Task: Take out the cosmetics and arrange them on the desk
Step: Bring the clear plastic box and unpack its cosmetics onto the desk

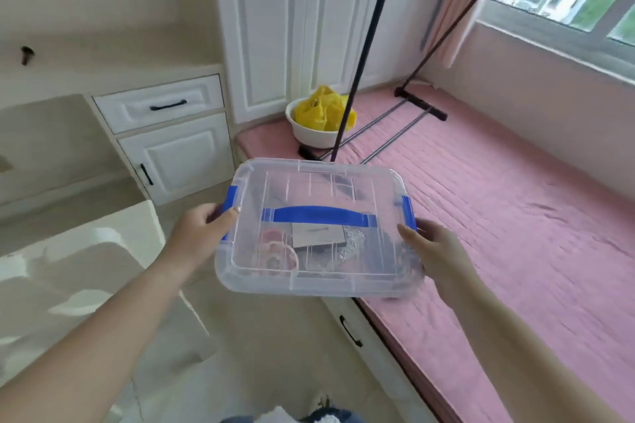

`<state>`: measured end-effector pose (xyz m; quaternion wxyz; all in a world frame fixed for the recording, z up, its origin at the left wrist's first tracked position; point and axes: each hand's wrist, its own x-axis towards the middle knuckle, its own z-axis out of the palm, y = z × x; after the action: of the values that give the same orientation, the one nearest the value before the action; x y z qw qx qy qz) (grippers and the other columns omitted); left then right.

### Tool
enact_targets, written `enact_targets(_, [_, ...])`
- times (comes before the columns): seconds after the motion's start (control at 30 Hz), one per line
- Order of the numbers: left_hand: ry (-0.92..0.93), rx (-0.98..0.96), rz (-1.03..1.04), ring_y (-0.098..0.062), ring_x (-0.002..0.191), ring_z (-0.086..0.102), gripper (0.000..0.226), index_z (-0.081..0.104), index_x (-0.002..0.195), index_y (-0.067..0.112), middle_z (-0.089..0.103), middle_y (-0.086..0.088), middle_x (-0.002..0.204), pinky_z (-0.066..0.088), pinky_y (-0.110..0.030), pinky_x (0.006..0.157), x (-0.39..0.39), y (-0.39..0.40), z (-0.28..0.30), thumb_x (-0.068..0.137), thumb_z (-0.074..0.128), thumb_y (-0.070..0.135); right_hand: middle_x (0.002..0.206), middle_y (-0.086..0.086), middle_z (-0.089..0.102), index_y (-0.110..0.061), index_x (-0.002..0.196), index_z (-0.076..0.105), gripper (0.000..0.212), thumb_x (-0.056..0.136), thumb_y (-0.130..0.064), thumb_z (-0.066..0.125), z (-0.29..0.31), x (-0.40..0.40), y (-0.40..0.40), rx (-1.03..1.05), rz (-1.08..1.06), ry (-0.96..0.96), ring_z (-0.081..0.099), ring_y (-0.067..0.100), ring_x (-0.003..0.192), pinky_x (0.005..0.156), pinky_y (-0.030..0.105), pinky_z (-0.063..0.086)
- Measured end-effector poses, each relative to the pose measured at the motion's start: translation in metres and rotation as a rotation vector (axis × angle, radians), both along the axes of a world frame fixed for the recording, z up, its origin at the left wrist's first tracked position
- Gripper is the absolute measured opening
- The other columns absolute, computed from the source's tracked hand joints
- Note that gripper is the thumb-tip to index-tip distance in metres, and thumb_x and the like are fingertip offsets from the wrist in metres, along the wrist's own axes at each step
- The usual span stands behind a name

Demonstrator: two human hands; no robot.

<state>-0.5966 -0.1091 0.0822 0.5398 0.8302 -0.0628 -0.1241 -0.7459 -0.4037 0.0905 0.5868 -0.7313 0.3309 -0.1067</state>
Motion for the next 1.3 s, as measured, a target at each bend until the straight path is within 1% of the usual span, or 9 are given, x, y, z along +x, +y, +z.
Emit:
enact_targets(0.13, [-0.034, 0.027, 0.155, -0.019, 0.072, 0.052, 0.039, 0.064, 0.094, 0.003, 0.058, -0.007, 0.079, 0.039, -0.030, 0.064, 0.038, -0.017, 0.010, 0.088, 0.055, 0.040, 0.096, 0.001, 0.073, -0.018, 0.113, 0.066, 0.027, 0.087, -0.025, 0.062, 0.006, 0.080, -0.036, 0.009, 0.130, -0.026, 0.070, 0.019, 0.079, 0.064, 0.030, 0.055])
enact_targets(0.33, [-0.059, 0.033, 0.322, -0.016, 0.061, 0.045, 0.032, 0.054, 0.067, 0.012, 0.048, -0.001, 0.065, 0.034, -0.025, 0.057, 0.097, -0.027, 0.018, 0.091, 0.055, 0.033, 0.089, -0.001, 0.074, -0.025, 0.097, 0.069, 0.012, 0.088, -0.023, 0.062, 0.001, 0.184, -0.050, 0.032, 0.255, -0.037, 0.071, 0.023, 0.082, 0.079, 0.044, 0.057])
enact_targets(0.5, [-0.052, 0.013, 0.425, -0.015, 0.060, 0.046, 0.030, 0.055, 0.068, 0.014, 0.049, -0.001, 0.067, 0.034, -0.024, 0.056, 0.176, -0.018, 0.012, 0.091, 0.057, 0.033, 0.083, -0.004, 0.073, -0.018, 0.105, 0.069, 0.018, 0.090, -0.022, 0.060, -0.006, 0.289, -0.045, 0.069, 0.348, -0.057, 0.067, 0.014, 0.067, 0.058, 0.027, 0.051])
enact_targets(0.63, [-0.039, 0.012, 0.479, -0.017, 0.065, 0.051, 0.030, 0.063, 0.083, 0.007, 0.056, -0.005, 0.074, 0.037, -0.027, 0.060, 0.245, -0.004, 0.007, 0.090, 0.057, 0.035, 0.087, -0.003, 0.074, -0.017, 0.107, 0.069, 0.020, 0.090, -0.021, 0.060, -0.007, 0.372, -0.032, 0.054, 0.413, -0.064, 0.069, 0.016, 0.075, 0.069, 0.033, 0.055])
enact_targets(0.73, [-0.039, -0.015, 0.498, -0.018, 0.068, 0.052, 0.032, 0.062, 0.088, 0.001, 0.056, -0.008, 0.077, 0.037, -0.027, 0.061, 0.304, 0.012, 0.010, 0.091, 0.057, 0.033, 0.078, -0.009, 0.074, -0.023, 0.101, 0.070, 0.016, 0.090, -0.020, 0.060, 0.001, 0.438, -0.018, 0.040, 0.439, -0.087, 0.069, 0.009, 0.068, 0.058, 0.023, 0.054])
enact_targets(0.83, [-0.047, -0.040, 0.539, -0.018, 0.074, 0.056, 0.025, 0.066, 0.095, 0.009, 0.061, -0.008, 0.084, 0.040, -0.025, 0.064, 0.363, 0.026, 0.018, 0.091, 0.057, 0.033, 0.086, 0.001, 0.074, -0.016, 0.107, 0.069, 0.020, 0.089, -0.020, 0.061, 0.008, 0.508, -0.003, 0.039, 0.480, -0.094, 0.069, 0.017, 0.072, 0.061, 0.029, 0.055])
enact_targets(0.9, [-0.056, -0.018, 0.549, -0.017, 0.070, 0.054, 0.022, 0.066, 0.090, 0.011, 0.059, -0.006, 0.079, 0.038, -0.024, 0.062, 0.391, 0.033, 0.022, 0.092, 0.056, 0.031, 0.089, 0.003, 0.074, -0.016, 0.106, 0.069, 0.020, 0.089, -0.021, 0.061, 0.011, 0.545, 0.005, 0.028, 0.494, -0.093, 0.069, 0.016, 0.070, 0.059, 0.029, 0.055])
enact_targets(1.03, [-0.072, 0.005, 0.628, -0.017, 0.064, 0.049, 0.022, 0.060, 0.070, 0.019, 0.055, -0.002, 0.069, 0.036, -0.027, 0.059, 0.454, 0.050, 0.025, 0.091, 0.057, 0.028, 0.089, 0.001, 0.075, -0.016, 0.104, 0.070, 0.025, 0.085, -0.030, 0.063, 0.010, 0.628, 0.022, -0.001, 0.569, -0.080, 0.071, 0.024, 0.085, 0.079, 0.043, 0.057])
enact_targets(1.3, [-0.047, 0.068, 0.716, -0.017, 0.066, 0.051, 0.030, 0.063, 0.081, 0.008, 0.055, -0.002, 0.071, 0.037, -0.029, 0.063, 0.593, 0.080, 0.022, 0.090, 0.054, 0.035, 0.079, 0.002, 0.070, -0.022, 0.100, 0.069, 0.016, 0.090, -0.024, 0.057, 0.008, 0.807, 0.054, -0.064, 0.748, -0.091, 0.061, 0.017, 0.067, 0.063, 0.032, 0.050])
